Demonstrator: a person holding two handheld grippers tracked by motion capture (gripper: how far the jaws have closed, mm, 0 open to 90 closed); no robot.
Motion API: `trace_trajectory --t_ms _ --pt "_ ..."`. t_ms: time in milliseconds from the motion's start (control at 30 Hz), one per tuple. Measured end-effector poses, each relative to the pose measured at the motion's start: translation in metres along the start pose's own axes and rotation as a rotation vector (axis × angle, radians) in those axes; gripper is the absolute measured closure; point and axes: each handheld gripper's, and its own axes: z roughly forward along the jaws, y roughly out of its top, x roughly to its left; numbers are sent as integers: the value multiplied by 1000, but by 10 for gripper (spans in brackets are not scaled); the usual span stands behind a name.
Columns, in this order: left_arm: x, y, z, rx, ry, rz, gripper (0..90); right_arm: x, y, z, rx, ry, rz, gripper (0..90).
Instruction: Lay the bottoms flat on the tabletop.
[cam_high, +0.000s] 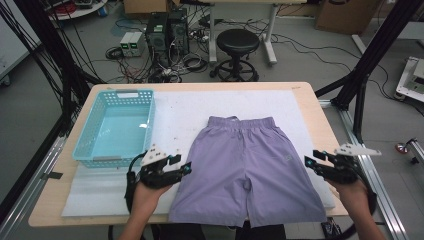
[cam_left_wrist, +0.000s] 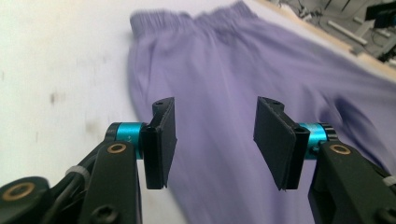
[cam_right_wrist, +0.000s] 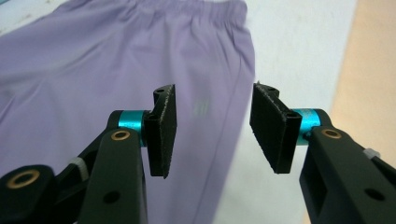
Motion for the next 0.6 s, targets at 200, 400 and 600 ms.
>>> trace_trajectory --t_ms 200,400,600 --pt "20 42 37 -56 7 -11 448 -8 43 48 15 72 -31 479" --pt "34 67 55 -96 12 -31 310 -16 73 71 14 84 -57 340" --pt "39 77 72 -52 10 1 228 -17 78 89 45 66 -57 210"
